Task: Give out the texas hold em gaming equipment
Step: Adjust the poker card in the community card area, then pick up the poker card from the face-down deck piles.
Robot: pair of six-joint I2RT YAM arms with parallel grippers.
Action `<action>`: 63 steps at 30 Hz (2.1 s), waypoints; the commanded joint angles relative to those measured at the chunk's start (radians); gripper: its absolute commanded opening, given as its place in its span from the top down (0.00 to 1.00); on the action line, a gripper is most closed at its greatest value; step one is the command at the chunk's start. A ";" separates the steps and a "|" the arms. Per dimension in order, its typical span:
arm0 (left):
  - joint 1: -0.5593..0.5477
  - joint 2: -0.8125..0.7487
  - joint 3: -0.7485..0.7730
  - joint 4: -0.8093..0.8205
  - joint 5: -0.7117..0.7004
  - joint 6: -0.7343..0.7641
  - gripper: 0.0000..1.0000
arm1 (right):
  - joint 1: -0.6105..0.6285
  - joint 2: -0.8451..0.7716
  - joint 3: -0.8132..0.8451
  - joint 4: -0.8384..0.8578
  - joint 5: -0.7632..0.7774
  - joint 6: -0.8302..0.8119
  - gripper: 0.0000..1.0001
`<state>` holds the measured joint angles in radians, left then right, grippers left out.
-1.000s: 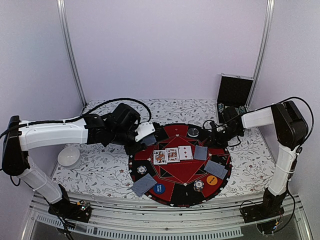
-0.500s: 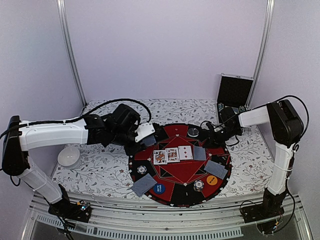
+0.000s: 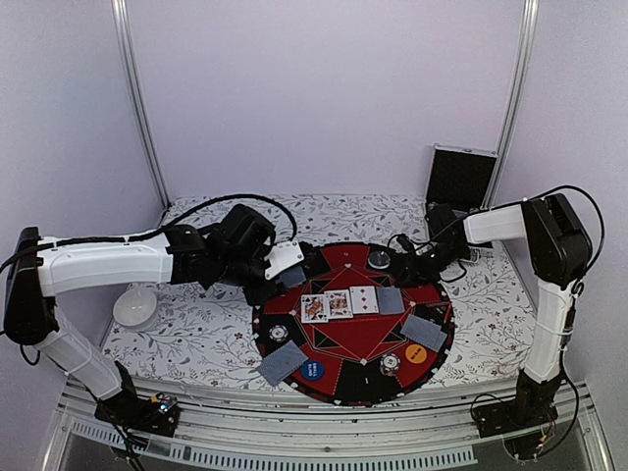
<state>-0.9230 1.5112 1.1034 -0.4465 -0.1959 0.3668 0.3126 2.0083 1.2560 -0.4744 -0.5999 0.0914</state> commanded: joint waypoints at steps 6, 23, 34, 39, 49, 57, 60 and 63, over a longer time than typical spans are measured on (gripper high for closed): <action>-0.012 -0.013 -0.008 0.021 0.006 0.005 0.46 | 0.021 0.033 0.050 -0.021 0.038 -0.003 0.97; -0.025 -0.064 -0.031 0.053 0.007 0.031 0.48 | 0.115 -0.262 0.127 0.016 0.109 -0.022 0.01; -0.048 -0.137 -0.071 0.121 -0.014 0.051 0.48 | 0.418 -0.285 0.073 0.460 -0.122 0.147 0.01; -0.054 -0.152 -0.079 0.129 -0.011 0.052 0.48 | 0.452 -0.188 0.119 0.491 -0.160 0.176 0.01; -0.057 -0.155 -0.079 0.133 -0.011 0.054 0.48 | 0.475 -0.100 0.171 0.515 -0.163 0.204 0.01; -0.057 -0.168 -0.088 0.146 -0.011 0.055 0.48 | 0.489 -0.051 0.221 0.416 -0.028 0.161 0.01; -0.057 -0.175 -0.092 0.151 -0.010 0.059 0.48 | 0.480 -0.071 0.224 0.373 0.019 0.139 0.01; -0.057 -0.176 -0.093 0.152 -0.008 0.058 0.48 | 0.464 -0.098 0.218 0.342 0.045 0.123 0.01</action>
<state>-0.9668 1.3624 1.0180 -0.3374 -0.2150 0.4183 0.7914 1.9411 1.4513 -0.0643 -0.6353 0.2504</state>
